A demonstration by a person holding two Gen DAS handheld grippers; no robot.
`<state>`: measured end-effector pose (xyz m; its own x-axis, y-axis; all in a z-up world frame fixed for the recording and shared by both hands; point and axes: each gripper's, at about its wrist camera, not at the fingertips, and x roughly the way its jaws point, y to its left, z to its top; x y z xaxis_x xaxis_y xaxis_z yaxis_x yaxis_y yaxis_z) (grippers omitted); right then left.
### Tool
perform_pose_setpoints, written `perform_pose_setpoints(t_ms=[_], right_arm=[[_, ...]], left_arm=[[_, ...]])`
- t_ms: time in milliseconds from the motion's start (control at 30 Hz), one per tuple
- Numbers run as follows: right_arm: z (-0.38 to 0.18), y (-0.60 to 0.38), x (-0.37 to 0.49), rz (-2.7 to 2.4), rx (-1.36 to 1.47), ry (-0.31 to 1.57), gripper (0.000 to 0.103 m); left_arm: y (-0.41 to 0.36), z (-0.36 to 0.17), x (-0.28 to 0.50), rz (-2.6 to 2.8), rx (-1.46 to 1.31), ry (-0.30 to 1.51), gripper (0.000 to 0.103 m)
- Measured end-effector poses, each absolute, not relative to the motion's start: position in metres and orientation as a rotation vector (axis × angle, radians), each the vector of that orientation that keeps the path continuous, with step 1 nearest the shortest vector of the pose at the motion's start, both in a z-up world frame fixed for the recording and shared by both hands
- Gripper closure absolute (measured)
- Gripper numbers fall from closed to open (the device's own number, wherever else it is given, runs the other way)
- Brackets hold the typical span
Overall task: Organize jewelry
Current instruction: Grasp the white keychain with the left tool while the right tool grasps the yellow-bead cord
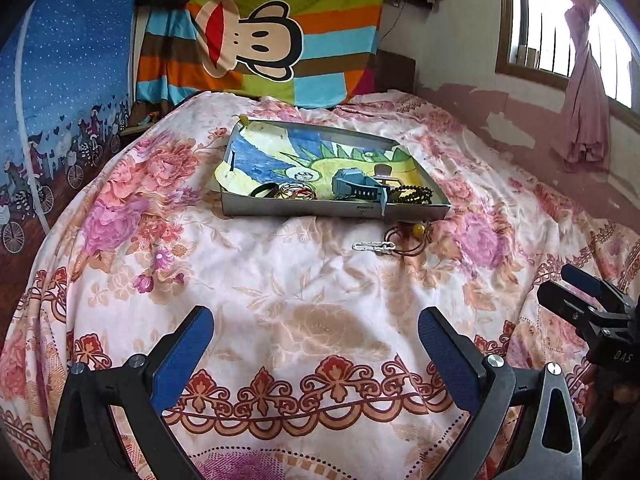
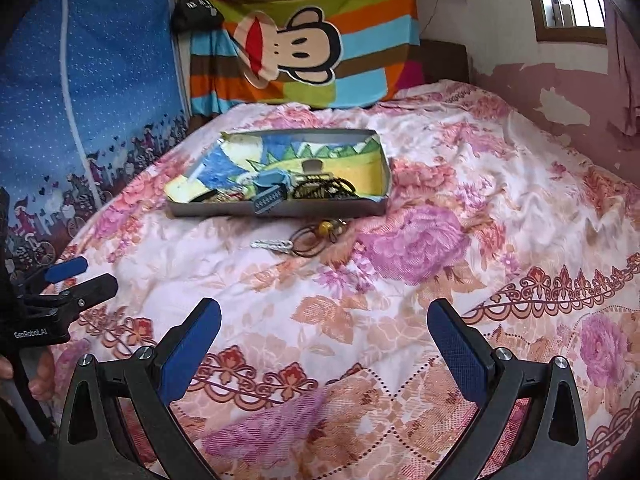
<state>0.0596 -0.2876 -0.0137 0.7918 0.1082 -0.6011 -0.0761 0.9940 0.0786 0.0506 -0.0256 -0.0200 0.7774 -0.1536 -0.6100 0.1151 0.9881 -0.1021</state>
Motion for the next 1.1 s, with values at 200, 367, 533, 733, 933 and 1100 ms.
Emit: perform_pose_setpoints(t_ms=[200, 367, 533, 733, 933, 1100], right_arm=[[-0.015, -0.286, 0.076, 0.083, -0.006, 0.675, 0.002], [-0.012, -0.283, 0.092, 0.069, -0.082, 0.663, 0.002], [-0.012, -0.286, 0.117, 0.07, -0.104, 0.667, 0.002], [-0.017, -0.291, 0.148, 0.118, -0.085, 0.706, 0.002], [-0.03, -0.302, 0.178, 0.15, 0.003, 0.744, 0.002], [-0.038, -0.3, 0.199, 0.182, 0.024, 0.749, 0.012]], left_arm=[[-0.035, -0.024, 0.068, -0.165, 0.018, 0.712, 0.0], [-0.048, -0.026, 0.088, -0.224, 0.102, 0.732, 0.0], [-0.053, -0.023, 0.112, -0.263, 0.123, 0.738, 0.0], [-0.052, -0.029, 0.145, -0.283, 0.088, 0.787, 0.0], [-0.07, -0.042, 0.178, -0.33, 0.164, 0.821, 0.0], [-0.082, -0.052, 0.202, -0.388, 0.176, 0.851, 0.001]])
